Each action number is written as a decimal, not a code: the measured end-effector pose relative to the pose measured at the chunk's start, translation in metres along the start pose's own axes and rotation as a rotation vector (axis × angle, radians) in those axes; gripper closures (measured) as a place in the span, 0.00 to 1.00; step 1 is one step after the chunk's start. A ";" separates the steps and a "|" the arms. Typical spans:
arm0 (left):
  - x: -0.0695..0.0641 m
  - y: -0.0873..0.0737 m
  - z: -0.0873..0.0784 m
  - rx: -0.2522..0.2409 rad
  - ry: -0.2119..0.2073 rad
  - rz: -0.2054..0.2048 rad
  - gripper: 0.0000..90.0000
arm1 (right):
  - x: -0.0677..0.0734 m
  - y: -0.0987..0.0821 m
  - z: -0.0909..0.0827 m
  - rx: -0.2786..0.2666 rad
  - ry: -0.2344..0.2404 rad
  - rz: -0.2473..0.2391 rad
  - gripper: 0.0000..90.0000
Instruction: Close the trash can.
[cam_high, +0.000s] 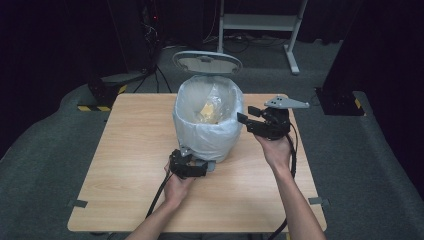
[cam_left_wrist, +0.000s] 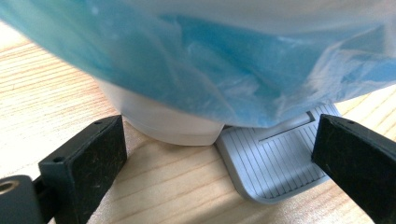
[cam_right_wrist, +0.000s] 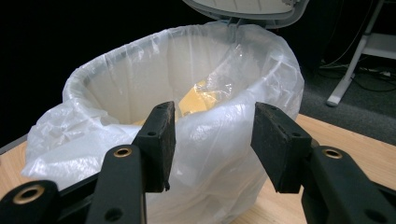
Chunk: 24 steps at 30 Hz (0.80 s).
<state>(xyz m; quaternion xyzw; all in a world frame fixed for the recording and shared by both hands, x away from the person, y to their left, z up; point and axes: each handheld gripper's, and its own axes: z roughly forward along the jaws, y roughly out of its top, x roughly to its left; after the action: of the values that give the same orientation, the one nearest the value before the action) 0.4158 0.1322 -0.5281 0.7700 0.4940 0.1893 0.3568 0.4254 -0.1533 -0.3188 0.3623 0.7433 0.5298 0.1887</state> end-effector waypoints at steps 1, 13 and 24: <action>0.000 0.000 0.000 0.000 0.000 0.000 0.04 | 0.000 0.000 0.000 0.000 0.000 0.000 0.56; -0.003 0.000 0.002 -0.034 0.014 -0.030 0.04 | -0.002 -0.012 -0.015 -0.014 -0.011 0.005 0.56; -0.003 0.000 0.002 -0.036 0.017 -0.029 0.04 | -0.004 -0.027 -0.023 -0.020 -0.008 0.022 0.56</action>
<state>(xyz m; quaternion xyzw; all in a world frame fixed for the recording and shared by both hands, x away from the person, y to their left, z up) 0.4152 0.1290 -0.5292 0.7545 0.5046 0.1995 0.3692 0.4034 -0.1757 -0.3356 0.3708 0.7329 0.5380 0.1896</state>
